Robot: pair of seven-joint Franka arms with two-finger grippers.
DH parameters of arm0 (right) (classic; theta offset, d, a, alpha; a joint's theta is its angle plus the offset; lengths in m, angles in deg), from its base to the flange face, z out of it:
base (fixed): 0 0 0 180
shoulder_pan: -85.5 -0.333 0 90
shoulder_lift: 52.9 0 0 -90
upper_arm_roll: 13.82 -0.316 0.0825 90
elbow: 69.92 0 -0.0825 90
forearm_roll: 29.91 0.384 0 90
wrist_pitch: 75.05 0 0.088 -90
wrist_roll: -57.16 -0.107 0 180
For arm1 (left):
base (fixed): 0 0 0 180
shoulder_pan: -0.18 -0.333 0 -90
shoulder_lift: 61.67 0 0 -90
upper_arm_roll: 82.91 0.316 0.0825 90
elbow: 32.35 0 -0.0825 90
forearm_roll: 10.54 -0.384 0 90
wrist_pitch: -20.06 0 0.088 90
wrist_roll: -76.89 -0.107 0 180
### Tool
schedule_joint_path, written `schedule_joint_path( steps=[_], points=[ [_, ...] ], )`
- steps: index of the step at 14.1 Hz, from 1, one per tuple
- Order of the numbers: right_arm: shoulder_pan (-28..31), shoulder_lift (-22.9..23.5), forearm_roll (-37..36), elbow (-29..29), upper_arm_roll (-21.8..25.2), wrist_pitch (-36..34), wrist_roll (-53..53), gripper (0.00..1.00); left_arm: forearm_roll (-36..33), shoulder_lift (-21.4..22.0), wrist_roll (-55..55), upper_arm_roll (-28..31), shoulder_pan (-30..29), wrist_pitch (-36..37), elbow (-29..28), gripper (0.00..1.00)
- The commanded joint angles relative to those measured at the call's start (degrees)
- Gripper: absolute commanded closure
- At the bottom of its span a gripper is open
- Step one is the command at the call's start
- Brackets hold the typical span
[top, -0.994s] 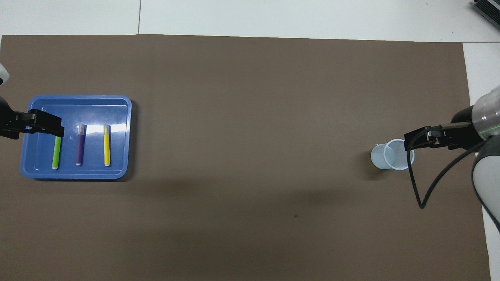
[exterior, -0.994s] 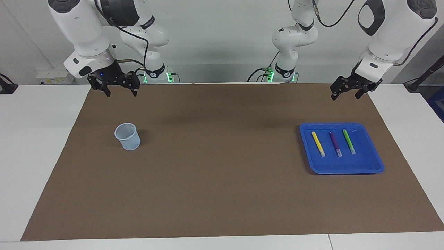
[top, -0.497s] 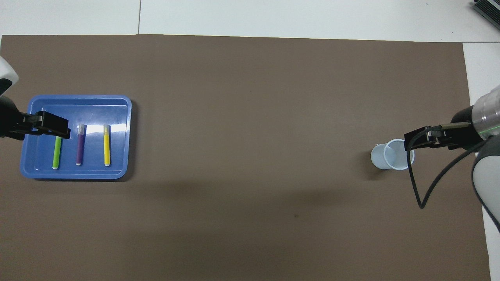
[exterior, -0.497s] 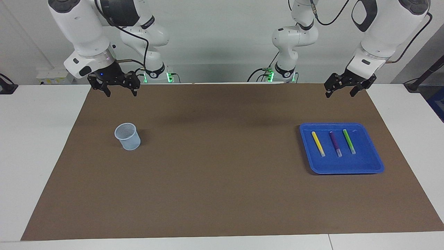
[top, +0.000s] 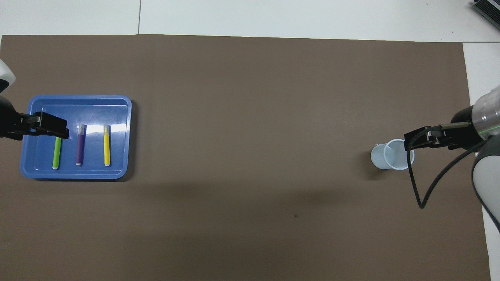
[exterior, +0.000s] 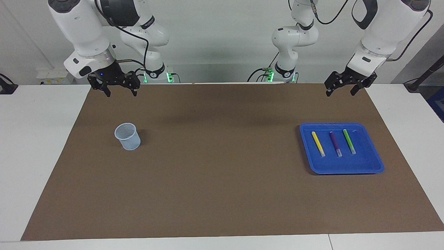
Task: Right arm passes pens to left for tray arrangement
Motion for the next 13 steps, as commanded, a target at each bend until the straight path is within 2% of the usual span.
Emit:
schedule_joint_path(
  steps=[1,13],
  points=[
    [0.53,-0.02,0.38,-0.21,-0.59,-0.12,-0.95,0.0,-0.85,0.91,0.15,1.19,0.83,0.95,-0.2,0.0],
    [0.26,-0.02,0.38,-0.21,-0.68,-0.21,-0.86,0.0,-0.5,1.27,0.06,1.1,0.3,-0.02,-0.47,0.0]
  ],
)
